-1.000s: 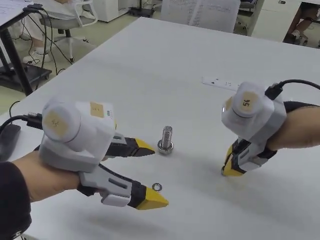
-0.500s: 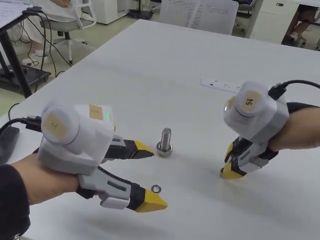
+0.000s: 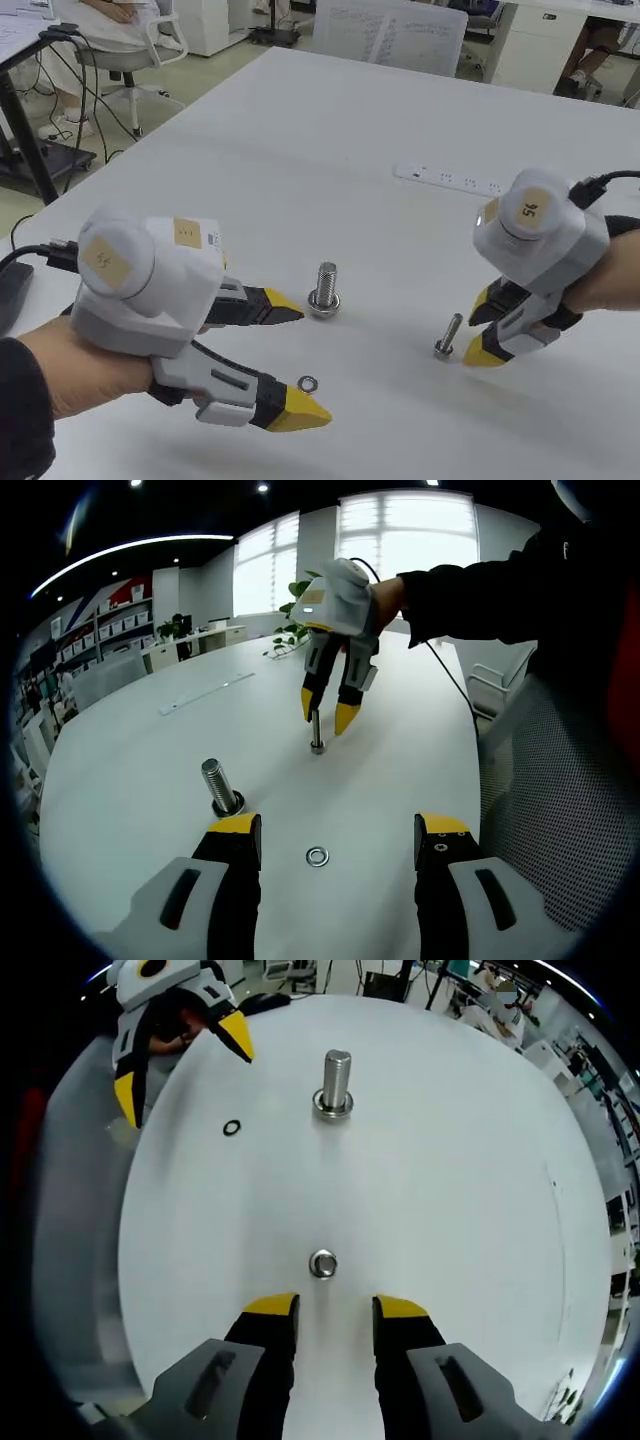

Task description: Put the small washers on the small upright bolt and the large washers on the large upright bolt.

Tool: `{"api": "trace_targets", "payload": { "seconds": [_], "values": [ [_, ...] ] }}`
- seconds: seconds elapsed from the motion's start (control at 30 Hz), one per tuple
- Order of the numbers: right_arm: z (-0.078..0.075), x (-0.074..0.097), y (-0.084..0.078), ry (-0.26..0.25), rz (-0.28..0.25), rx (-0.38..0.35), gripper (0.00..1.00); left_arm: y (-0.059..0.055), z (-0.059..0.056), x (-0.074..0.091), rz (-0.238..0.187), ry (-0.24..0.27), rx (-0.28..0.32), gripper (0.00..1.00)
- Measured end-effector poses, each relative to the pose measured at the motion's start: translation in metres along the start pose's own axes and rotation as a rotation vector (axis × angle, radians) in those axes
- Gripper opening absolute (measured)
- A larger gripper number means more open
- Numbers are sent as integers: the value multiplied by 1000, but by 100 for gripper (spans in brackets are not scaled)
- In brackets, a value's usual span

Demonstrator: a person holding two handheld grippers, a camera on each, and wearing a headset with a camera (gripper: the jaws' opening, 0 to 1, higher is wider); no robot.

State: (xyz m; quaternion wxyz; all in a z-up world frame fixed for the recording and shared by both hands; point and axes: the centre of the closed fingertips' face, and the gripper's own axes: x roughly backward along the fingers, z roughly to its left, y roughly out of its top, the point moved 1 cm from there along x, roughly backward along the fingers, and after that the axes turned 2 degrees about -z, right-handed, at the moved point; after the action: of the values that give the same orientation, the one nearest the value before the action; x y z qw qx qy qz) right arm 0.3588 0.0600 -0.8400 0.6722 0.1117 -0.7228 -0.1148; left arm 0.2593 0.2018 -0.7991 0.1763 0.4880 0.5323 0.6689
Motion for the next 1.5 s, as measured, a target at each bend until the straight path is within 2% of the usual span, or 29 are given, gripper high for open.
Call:
{"api": "trace_targets", "payload": {
  "seconds": [0.27,0.53,0.93,1.5],
  "values": [
    [7,11,-4,-20,-12,-20,31,1,0,2,-3,3,-3,61],
    [20,17,-11,-27,-9,-30,32,4,-1,3,-9,6,-9,61],
    [51,19,-17,-8,-3,-30,32,8,-1,7,-17,11,-22,61],
    [101,11,3,63,-9,37,31,12,1,17,-29,33,-33,61]
  ]
}}
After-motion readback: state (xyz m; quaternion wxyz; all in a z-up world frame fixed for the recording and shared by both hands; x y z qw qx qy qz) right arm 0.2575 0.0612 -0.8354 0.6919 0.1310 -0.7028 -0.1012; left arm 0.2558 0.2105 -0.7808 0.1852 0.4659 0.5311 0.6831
